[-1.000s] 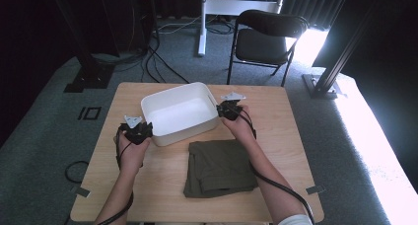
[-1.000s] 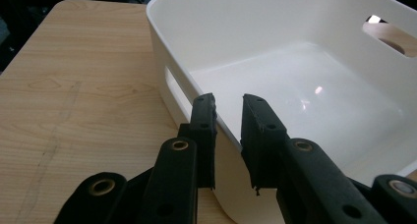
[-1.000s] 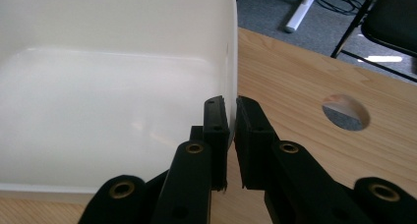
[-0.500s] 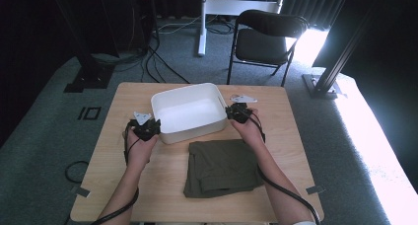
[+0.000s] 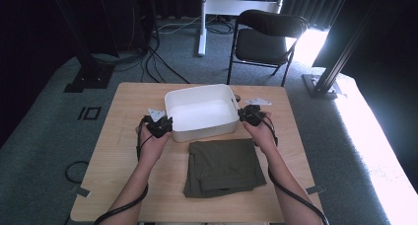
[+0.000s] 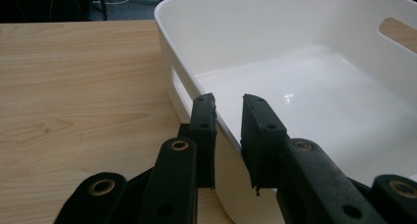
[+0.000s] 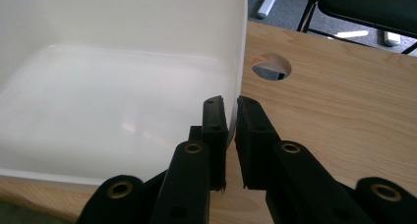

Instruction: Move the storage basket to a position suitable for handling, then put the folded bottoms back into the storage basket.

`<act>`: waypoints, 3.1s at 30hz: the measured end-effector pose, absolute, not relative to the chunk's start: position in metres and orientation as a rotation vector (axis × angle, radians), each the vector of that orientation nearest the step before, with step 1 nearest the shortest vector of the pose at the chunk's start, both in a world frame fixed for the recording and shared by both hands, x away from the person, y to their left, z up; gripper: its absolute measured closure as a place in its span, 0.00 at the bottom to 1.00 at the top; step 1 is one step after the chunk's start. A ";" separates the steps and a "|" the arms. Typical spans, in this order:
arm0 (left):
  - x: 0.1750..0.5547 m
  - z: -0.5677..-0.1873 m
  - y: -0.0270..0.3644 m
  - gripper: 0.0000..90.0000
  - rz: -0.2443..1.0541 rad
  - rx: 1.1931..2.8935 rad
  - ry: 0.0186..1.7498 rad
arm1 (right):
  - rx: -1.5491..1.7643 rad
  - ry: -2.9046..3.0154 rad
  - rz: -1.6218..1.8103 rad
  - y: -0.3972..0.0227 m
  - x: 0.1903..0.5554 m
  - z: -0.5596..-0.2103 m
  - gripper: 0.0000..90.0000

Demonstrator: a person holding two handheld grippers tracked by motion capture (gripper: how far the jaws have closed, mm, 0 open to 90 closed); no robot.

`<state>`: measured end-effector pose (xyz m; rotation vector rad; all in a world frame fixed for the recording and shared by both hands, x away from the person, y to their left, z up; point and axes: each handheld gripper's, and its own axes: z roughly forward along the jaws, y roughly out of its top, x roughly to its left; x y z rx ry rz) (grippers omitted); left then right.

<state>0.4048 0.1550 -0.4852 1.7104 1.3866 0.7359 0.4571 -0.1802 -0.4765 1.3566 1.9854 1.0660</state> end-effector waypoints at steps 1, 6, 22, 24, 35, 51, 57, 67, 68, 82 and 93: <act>0.406 -0.485 0.152 0.86 0.736 1.714 1.379 | 1.354 1.984 1.063 -0.182 0.457 -0.477 0.92; 0.410 -0.486 0.143 0.86 0.726 1.722 1.351 | 1.377 1.960 1.069 -0.195 0.454 -0.478 0.92; 0.430 -0.485 0.105 0.86 0.731 1.807 1.277 | 1.455 1.900 1.058 -0.233 0.446 -0.478 0.92; 0.432 -0.485 0.101 0.86 0.732 1.812 1.268 | 1.463 1.894 1.057 -0.237 0.444 -0.478 0.92; 0.443 -0.486 0.077 0.86 0.713 1.833 1.234 | 1.520 1.841 1.058 -0.261 0.436 -0.479 0.92; 0.453 -0.485 0.055 0.86 0.670 1.856 1.224 | 1.565 1.794 1.062 -0.283 0.424 -0.480 0.92; 0.451 -0.486 0.051 0.86 0.670 1.854 1.215 | 1.570 1.791 1.070 -0.290 0.421 -0.480 0.92; 0.452 -0.481 0.054 0.84 0.621 1.867 1.215 | 1.565 1.794 1.062 -0.290 0.422 -0.479 0.92; 0.453 -0.480 0.054 0.84 0.619 1.870 1.209 | 1.565 1.794 1.062 -0.290 0.422 -0.479 0.92; 0.450 -0.465 0.062 0.45 0.536 1.854 1.180 | 1.440 1.822 1.261 -0.291 0.423 -0.468 0.34; 0.428 -0.445 0.065 0.29 0.460 1.893 1.083 | 1.321 1.905 1.325 -0.271 0.412 -0.449 0.19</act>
